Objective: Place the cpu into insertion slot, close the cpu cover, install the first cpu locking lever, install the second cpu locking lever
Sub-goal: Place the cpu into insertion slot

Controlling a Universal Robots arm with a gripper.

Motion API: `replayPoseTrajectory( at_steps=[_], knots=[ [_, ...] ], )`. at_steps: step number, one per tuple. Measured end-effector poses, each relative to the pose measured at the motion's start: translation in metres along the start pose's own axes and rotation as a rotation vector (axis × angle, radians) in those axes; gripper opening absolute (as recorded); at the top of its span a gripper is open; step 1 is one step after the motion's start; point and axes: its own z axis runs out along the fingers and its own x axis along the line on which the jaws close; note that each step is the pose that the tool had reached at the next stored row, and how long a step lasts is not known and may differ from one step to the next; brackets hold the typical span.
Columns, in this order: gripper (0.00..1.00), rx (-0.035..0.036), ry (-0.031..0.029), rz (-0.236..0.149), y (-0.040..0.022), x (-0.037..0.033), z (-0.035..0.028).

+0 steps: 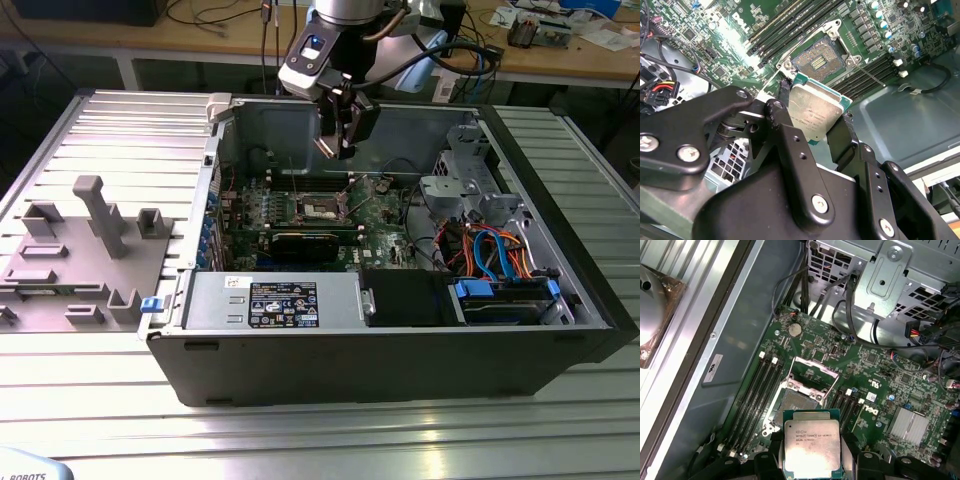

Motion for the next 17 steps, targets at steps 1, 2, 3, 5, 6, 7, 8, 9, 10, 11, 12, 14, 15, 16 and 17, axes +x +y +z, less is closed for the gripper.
replayPoseTrajectory(
  at_steps=[1, 2, 3, 5, 6, 7, 8, 9, 10, 11, 12, 14, 15, 16, 17],
  knots=[
    [0.54, 0.0, 0.0, 0.001, 0.0, 0.0, 0.0],
    [0.54, 0.0, -0.0001, 0.002, 0.0, 0.0, 0.0],
    [0.54, 0.0, -0.0002, 0.003, 0.0, 0.0, 0.0],
    [0.54, -0.0001, -0.0002, 0.004, 0.0, 0.0, 0.0],
    [0.54, -0.0001, -0.0002, 0.004, 0.0, 0.0, 0.0],
    [0.54, -0.0001, -0.0003, 0.005, 0.0, 0.0, 0.0],
    [0.54, -0.0001, -0.0004, 0.006, 0.0, 0.0, 0.0],
    [0.54, -0.0002, -0.0004, 0.007, 0.0, 0.0, 0.0],
    [0.54, -0.0001, -0.0005, 0.008, 0.0, 0.0, 0.0],
    [0.54, -0.0002, -0.0004, 0.009, 0.0, 0.0, 0.0],
    [0.54, -0.0002, -0.0005, 0.009, 0.0, 0.0, 0.0],
    [0.54, -0.0002, -0.0006, 0.011, 0.0, 0.0, 0.0],
    [0.54, -0.0002, -0.0006, 0.011, 0.0, 0.0, 0.0],
    [0.54, -0.0002, -0.0007, 0.012, 0.0, 0.0, 0.0],
    [0.54, -0.0002, -0.0007, 0.013, 0.0, 0.0, 0.0]
  ],
)
